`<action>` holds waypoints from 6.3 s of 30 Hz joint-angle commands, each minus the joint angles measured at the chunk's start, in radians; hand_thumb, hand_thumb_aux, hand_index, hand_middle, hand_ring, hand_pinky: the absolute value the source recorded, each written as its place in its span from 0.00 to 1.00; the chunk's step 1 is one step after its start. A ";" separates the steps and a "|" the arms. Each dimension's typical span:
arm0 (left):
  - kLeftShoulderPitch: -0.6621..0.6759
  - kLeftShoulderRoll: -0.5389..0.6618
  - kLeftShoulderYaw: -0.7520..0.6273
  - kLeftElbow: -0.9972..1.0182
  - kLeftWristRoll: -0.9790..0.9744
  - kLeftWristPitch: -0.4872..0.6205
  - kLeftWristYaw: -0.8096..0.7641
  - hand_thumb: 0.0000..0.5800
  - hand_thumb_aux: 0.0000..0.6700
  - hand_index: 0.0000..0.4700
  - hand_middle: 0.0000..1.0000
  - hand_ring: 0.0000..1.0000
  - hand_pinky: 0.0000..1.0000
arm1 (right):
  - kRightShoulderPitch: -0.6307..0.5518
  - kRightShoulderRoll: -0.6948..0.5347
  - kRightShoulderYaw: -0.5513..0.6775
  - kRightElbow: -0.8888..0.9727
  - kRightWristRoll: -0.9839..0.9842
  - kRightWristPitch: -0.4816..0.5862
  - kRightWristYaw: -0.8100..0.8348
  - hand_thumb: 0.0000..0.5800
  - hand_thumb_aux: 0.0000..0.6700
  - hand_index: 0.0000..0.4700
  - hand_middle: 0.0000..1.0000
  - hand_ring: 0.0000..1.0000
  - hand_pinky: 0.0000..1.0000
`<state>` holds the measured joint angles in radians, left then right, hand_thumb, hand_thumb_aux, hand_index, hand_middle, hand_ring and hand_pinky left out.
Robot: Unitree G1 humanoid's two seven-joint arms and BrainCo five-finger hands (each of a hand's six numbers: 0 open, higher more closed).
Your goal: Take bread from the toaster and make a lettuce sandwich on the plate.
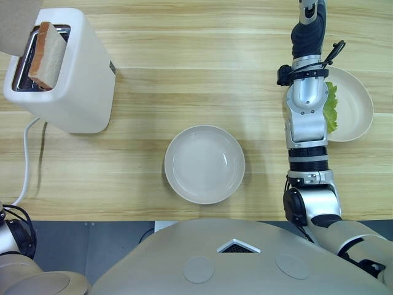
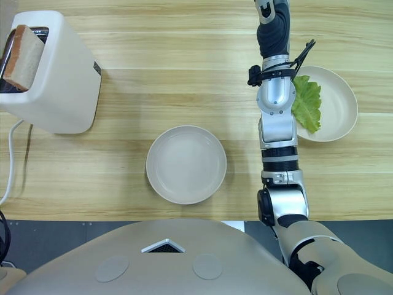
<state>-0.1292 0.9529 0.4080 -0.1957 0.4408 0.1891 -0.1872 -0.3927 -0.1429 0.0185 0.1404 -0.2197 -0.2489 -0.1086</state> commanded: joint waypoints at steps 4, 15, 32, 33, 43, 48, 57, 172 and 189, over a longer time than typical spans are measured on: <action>-0.096 -0.109 0.023 -0.090 -0.219 -0.011 -0.051 1.00 1.00 1.00 1.00 1.00 1.00 | -0.027 -0.006 -0.014 0.028 0.002 -0.008 -0.008 0.00 0.00 0.00 0.00 0.00 0.00; -0.141 -0.391 -0.279 -0.369 -0.660 0.230 -0.239 1.00 1.00 1.00 1.00 1.00 1.00 | -0.079 0.001 -0.094 0.075 0.067 -0.037 -0.050 0.00 0.00 0.00 0.00 0.00 0.00; -0.004 -0.227 -0.757 -0.443 -0.589 0.315 -0.593 1.00 1.00 1.00 1.00 1.00 1.00 | -0.120 0.005 -0.126 0.112 0.094 -0.042 -0.069 0.00 0.00 0.00 0.00 0.00 0.00; -0.006 -0.219 -0.776 -0.447 -0.559 0.315 -0.591 1.00 1.00 1.00 1.00 1.00 1.00 | -0.120 0.006 -0.123 0.109 0.092 -0.041 -0.070 0.00 0.00 0.00 0.00 0.00 0.00; -0.001 -0.152 -0.872 -0.373 -0.268 0.197 -0.568 1.00 1.00 1.00 1.00 1.00 1.00 | -0.122 0.023 -0.109 0.086 0.100 -0.029 -0.070 0.00 0.00 0.00 0.00 0.00 0.00; 0.011 -0.174 -0.902 -0.346 -0.155 0.127 -0.542 0.00 0.00 0.00 0.31 0.31 0.31 | -0.117 0.028 -0.109 0.074 0.106 -0.027 -0.061 0.00 0.00 0.00 0.00 0.00 0.00; 0.013 -0.231 -0.874 -0.346 -0.014 0.070 -0.457 0.00 0.00 0.00 0.00 0.00 0.00 | -0.113 0.036 -0.106 0.064 0.109 -0.024 -0.042 0.00 0.00 0.00 0.00 0.00 0.00; 0.007 -0.752 -0.509 -0.169 -0.260 -0.111 0.029 0.00 0.00 0.00 0.09 0.09 0.09 | -0.275 -0.690 0.480 1.114 -0.563 -0.075 -0.065 1.00 1.00 1.00 0.00 0.00 0.00; 0.006 -0.741 -0.501 -0.133 -0.254 -0.142 0.049 0.00 0.00 0.00 0.10 0.10 0.10 | -0.214 -0.748 0.356 0.891 -0.424 -0.242 -0.068 1.00 1.00 1.00 1.00 1.00 1.00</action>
<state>-0.1307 0.2050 -0.0976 -0.3358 0.1811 0.0480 -0.1412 -0.6342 -0.8662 0.3944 1.0773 -0.6690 -0.4717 -0.2043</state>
